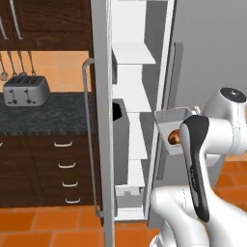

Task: Take the meat container that has the chicken drumstick and place it on the second highest rack of the freezer. Then take the vegetable container that has the tomato and broccoli and place it on the highest rack of the freezer.

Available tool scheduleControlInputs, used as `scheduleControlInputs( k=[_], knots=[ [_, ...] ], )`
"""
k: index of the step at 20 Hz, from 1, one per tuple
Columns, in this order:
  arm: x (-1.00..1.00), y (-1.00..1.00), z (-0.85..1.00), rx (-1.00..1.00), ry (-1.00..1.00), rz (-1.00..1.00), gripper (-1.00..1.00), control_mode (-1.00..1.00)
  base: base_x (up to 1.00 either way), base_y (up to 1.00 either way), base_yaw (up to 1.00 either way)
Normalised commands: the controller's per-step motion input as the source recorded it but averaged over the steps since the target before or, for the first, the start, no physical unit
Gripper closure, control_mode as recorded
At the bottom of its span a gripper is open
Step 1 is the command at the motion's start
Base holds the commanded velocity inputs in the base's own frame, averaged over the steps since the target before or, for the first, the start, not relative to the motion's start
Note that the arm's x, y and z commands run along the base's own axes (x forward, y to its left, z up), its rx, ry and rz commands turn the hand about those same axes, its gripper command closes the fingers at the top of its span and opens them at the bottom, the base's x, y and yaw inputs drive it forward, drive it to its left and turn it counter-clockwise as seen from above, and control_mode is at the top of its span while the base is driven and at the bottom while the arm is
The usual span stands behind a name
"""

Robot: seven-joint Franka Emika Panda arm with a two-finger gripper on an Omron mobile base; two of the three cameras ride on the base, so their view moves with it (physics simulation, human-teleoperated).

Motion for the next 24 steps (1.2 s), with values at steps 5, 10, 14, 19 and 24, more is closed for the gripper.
scheduleControlInputs(
  k=[5,10,14,19,24],
  knots=[
    [0.00,0.00,0.00,0.00,0.00,0.00,1.00,1.00,0.39,0.00,0.37],
    [0.00,0.00,0.00,0.00,0.00,0.00,1.00,1.00,0.58,0.00,0.18],
    [0.00,0.00,0.00,0.00,0.00,0.00,1.00,1.00,0.63,-0.05,0.05],
    [0.00,0.00,0.00,0.00,0.00,0.00,1.00,1.00,0.47,-0.02,0.02],
    [0.00,0.00,0.00,0.00,0.00,0.00,1.00,1.00,0.11,0.00,0.03]
  ],
)
